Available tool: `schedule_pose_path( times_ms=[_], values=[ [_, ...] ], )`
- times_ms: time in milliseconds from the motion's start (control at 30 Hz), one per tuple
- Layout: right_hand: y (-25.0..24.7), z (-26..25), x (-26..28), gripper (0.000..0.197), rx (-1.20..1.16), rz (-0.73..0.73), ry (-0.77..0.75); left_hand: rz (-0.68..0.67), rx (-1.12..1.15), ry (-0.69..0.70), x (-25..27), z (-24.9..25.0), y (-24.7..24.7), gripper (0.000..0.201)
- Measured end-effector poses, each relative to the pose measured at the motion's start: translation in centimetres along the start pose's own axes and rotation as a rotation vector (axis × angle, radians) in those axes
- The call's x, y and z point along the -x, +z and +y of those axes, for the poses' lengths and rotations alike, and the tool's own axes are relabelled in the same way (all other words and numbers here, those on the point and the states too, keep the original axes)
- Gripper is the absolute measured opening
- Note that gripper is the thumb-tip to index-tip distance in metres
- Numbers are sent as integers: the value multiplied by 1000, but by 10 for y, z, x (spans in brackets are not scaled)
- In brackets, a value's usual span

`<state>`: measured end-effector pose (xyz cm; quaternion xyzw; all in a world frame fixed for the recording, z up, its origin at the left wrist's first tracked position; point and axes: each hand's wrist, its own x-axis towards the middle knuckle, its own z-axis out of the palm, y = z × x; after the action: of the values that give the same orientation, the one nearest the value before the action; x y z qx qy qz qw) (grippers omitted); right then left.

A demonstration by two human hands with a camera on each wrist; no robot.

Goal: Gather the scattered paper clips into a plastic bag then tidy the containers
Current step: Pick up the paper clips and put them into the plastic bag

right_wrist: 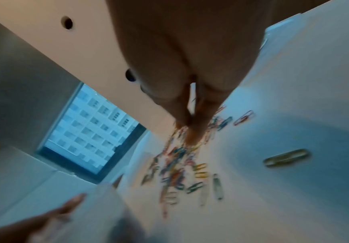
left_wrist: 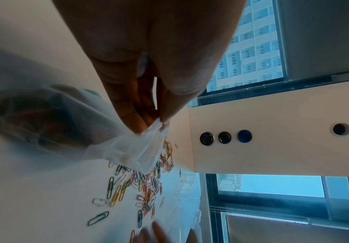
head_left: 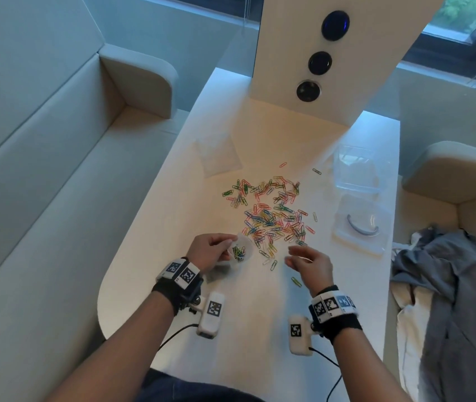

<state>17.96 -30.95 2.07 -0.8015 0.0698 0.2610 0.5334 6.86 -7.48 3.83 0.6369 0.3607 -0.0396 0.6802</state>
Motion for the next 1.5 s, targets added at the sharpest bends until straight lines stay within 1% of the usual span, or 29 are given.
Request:
schedule_pose_path(
  times_ms=[33, 67, 100, 133, 167, 233, 300, 367, 433, 500, 533, 667, 700, 800, 833, 867, 933, 967, 1033, 1067, 1100, 1133, 1167, 1233, 1300, 1433, 1500],
  values=[
    [-6, 10, -5, 20, 124, 87, 41, 3, 14, -3, 0, 1, -3, 18],
    [-10, 20, -10, 21, 273, 132, 71, 6, 33, -8, -1, 1, -5, 18],
    [-11, 28, -13, 26, 424, 131, 100, 10, 48, -15, -1, 2, -8, 17],
    [-10, 35, -16, 37, 531, 115, 128, 15, 61, -19, -2, 3, -10, 17],
    [-5, 39, -17, 49, 577, 99, 140, 19, 69, -20, -2, 3, -13, 16],
    [12, 41, -17, 71, 590, 80, 97, 23, 79, -25, -3, 4, -17, 17],
    [35, 35, -16, 83, 609, 53, 12, 25, 85, -27, -2, 4, -19, 17],
    [57, 25, -19, 89, 597, 41, -41, 22, 92, -33, -2, 4, -20, 17],
    [76, 15, -27, 91, 590, 45, -85, 16, 97, -44, -2, 2, -21, 17],
    [90, 7, -35, 85, 632, 33, -151, 17, 90, -49, -1, 0, -22, 19],
    [95, 5, -39, 78, 659, 21, -192, 20, 83, -48, -2, -1, -22, 20],
    [102, -2, -50, 33, 680, 23, -364, 22, 58, -43, -1, -2, -23, 18],
    [101, -3, -52, 25, 693, 16, -390, 20, 56, -45, -1, -2, -23, 19],
    [93, -6, -58, 17, 711, 4, -439, 9, 49, -52, -3, -1, -23, 19],
    [88, -8, -58, 16, 685, 17, -414, 9, 48, -56, -3, -1, -22, 19],
    [83, -9, -59, 15, 638, 40, -358, 9, 45, -60, -4, -1, -20, 18],
    [71, -7, -59, 11, 473, 96, -162, 3, 33, -66, -5, 1, -15, 17],
    [64, -5, -58, 12, 326, 99, -47, 0, 24, -66, -6, 1, -13, 17],
    [54, -4, -50, 15, -145, 17, 154, -2, 9, -64, -7, 1, -6, 17],
    [53, -6, -43, 16, -369, -52, 209, 6, 0, -66, -7, 2, -4, 17],
    [52, -10, -37, 17, -515, -115, 239, 10, -13, -66, -9, 1, -2, 17],
    [43, -14, -31, 18, -591, -163, 234, -9, -33, -70, -13, 4, 10, 17],
    [46, -21, -24, 18, -609, -238, 219, 6, -43, -70, -15, 2, 11, 16],
    [51, -32, -13, 18, -544, -356, 153, 24, -48, -59, -17, 3, 15, 17],
    [58, -37, -5, 19, -345, -390, 77, 22, -50, -51, -18, 4, 20, 16],
    [63, -39, -5, 22, 263, -272, -147, -24, -55, -26, -16, 6, 32, 15],
    [65, -43, -4, 26, 401, -235, -188, -36, -71, -21, -17, 7, 35, 16]
  ],
)
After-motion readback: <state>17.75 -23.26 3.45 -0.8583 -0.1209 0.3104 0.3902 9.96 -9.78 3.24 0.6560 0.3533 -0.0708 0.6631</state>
